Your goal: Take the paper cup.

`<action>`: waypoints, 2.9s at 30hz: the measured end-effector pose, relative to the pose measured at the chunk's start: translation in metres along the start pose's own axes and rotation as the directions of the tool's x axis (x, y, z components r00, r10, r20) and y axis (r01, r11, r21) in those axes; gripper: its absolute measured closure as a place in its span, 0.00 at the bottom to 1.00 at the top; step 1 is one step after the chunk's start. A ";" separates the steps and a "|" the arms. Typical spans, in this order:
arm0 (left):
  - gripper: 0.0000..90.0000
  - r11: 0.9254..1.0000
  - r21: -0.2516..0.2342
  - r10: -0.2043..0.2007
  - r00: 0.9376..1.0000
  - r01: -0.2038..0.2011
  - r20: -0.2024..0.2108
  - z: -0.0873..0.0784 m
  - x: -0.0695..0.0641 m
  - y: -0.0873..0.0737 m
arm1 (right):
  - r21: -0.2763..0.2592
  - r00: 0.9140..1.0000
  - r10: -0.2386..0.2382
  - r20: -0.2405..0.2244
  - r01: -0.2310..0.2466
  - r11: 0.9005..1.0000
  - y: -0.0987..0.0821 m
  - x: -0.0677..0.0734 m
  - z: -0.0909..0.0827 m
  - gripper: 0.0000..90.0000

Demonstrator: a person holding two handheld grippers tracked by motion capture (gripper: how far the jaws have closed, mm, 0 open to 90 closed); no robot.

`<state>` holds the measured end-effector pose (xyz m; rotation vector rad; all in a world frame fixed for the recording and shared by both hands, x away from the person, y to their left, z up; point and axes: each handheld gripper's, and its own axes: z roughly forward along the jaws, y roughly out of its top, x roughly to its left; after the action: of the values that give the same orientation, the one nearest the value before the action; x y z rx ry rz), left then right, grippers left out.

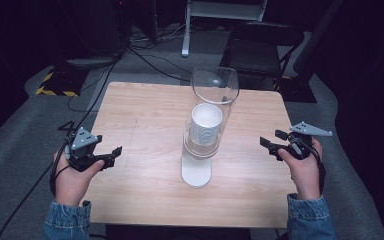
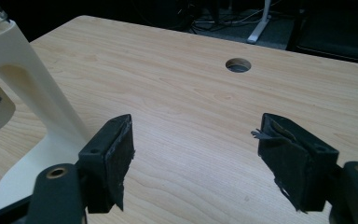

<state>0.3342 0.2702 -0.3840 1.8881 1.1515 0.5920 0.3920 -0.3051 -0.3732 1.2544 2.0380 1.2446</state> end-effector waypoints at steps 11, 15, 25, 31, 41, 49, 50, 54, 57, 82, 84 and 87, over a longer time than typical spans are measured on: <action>0.23 1.000 0.005 0.003 1.000 -0.003 0.003 -0.001 -0.002 -0.001 | 0.003 1.000 -0.006 -0.018 0.006 1.000 0.001 0.002 0.004 0.28; 0.23 1.000 0.003 0.002 1.000 -0.002 -0.001 -0.002 -0.001 -0.002 | 0.001 1.000 -0.007 -0.014 0.007 1.000 0.001 0.003 0.005 0.28; 0.23 1.000 -0.003 -0.001 1.000 0.001 -0.025 -0.009 0.000 -0.005 | -0.007 0.997 -0.052 -0.059 0.052 0.999 0.003 0.020 0.024 0.28; 0.23 1.000 -0.002 -0.031 0.999 0.031 -0.022 -0.010 0.005 -0.010 | -0.001 0.989 -0.106 -0.100 0.106 0.994 0.005 0.040 0.035 0.25; 0.22 0.997 -0.033 -0.066 0.997 0.068 0.050 -0.012 0.001 -0.008 | 0.011 0.953 -0.130 -0.272 0.138 0.990 0.005 0.072 0.044 0.23; 0.21 0.998 -0.036 -0.048 0.998 0.050 0.050 -0.014 -0.004 -0.005 | 0.006 0.912 -0.169 -0.373 0.185 0.983 0.004 0.098 0.050 0.23; 0.21 0.998 -0.035 -0.047 0.998 0.049 0.047 -0.014 -0.004 -0.005 | 0.007 0.908 -0.172 -0.382 0.189 0.982 0.004 0.100 0.051 0.23; 0.21 0.999 -0.030 -0.044 0.998 0.045 0.042 -0.014 -0.005 -0.004 | 0.002 0.891 -0.186 -0.413 0.206 0.979 0.002 0.112 0.055 0.22; 0.20 0.998 -0.034 -0.041 0.997 0.044 0.069 -0.013 -0.008 -0.003 | -0.010 0.876 -0.202 -0.439 0.220 0.975 -0.001 0.120 0.060 0.20; 0.19 0.999 -0.011 -0.032 0.997 0.033 0.077 -0.008 -0.011 -0.004 | -0.227 0.909 -0.205 -0.363 0.127 0.966 -0.021 0.146 0.096 0.26; 0.19 1.000 -0.011 -0.028 0.997 0.029 0.077 -0.008 -0.012 -0.004 | -0.248 0.912 -0.208 -0.353 0.123 0.961 -0.021 0.147 0.096 0.26; 0.19 1.000 -0.009 -0.025 0.996 0.026 0.086 -0.007 -0.013 -0.004 | -0.267 0.912 -0.220 -0.347 0.128 0.955 -0.020 0.148 0.096 0.30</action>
<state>0.3211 0.2629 -0.3827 1.8693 1.1136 0.4966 0.3802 -0.1357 -0.4265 0.7453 2.1141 1.6825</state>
